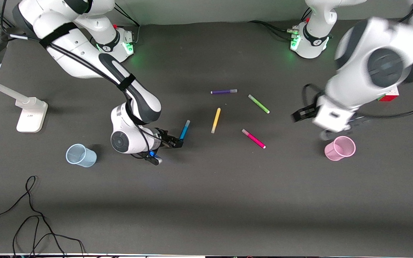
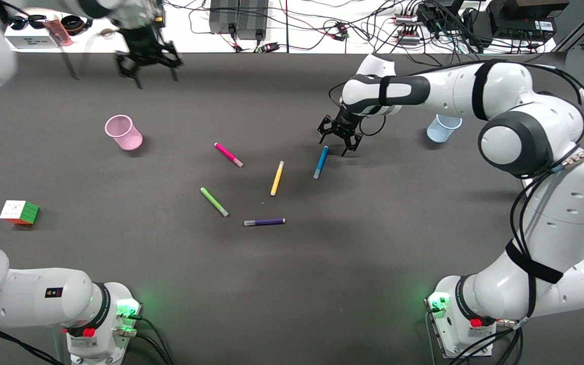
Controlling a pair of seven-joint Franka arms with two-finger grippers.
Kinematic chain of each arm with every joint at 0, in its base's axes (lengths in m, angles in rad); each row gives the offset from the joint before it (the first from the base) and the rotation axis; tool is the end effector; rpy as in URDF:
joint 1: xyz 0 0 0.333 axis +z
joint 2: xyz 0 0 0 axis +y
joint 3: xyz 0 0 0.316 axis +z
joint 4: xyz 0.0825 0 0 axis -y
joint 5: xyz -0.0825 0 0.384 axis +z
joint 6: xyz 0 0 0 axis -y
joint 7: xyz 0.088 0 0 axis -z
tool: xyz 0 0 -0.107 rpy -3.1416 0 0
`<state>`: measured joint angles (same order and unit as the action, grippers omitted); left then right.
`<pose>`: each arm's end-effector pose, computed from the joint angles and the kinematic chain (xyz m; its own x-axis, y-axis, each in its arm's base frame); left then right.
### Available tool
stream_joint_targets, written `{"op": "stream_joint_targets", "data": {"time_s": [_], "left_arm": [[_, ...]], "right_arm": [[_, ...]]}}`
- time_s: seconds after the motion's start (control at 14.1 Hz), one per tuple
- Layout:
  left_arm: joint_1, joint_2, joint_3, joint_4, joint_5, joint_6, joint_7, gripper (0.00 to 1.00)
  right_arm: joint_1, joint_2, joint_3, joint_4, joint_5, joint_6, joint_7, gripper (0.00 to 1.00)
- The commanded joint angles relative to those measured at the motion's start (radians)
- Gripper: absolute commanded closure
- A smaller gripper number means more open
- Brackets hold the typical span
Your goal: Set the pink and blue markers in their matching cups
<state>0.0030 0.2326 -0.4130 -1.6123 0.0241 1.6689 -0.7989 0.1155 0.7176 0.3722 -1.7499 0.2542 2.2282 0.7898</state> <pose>0.5685 -0.2223 0.4869 0.9124 0.3776 -0.1581 0.3723 -0.9260 -0.0631 0.5717 0.2942 0.1731 0.7769 -0.4397 -0.4506 -0.5333 -0.8400 -0.1000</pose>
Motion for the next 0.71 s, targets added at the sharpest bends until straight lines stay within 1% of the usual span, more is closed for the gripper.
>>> {"op": "stream_joint_targets", "data": {"time_s": [0.0,0.14,0.21,0.35,0.49,0.64], "left_arm": [[-0.063,0.12,0.005,0.031,0.005,0.067,-0.185,0.0],[-0.096,0.178,0.005,0.012,0.007,0.109,-0.244,0.0],[-0.106,0.204,0.005,-0.006,0.007,0.141,-0.296,0.0],[-0.129,0.264,0.005,-0.046,0.007,0.211,-0.409,0.0],[-0.153,0.342,0.005,-0.096,0.004,0.334,-0.532,0.0],[-0.164,0.375,0.005,-0.168,0.004,0.495,-0.563,0.01]], "right_arm": [[0.009,0.029,0.002,0.03,0.013,-0.002,0.031,0.13],[0.015,0.043,0.002,0.029,0.011,0.027,0.029,0.16],[0.019,0.051,0.002,0.029,0.011,0.033,0.029,0.21],[0.023,0.054,0.002,0.029,0.01,0.047,0.029,0.37],[0.023,0.06,0.002,0.03,0.01,0.05,0.029,0.56],[0.023,0.06,0.002,0.03,0.01,0.05,0.029,0.8]]}}
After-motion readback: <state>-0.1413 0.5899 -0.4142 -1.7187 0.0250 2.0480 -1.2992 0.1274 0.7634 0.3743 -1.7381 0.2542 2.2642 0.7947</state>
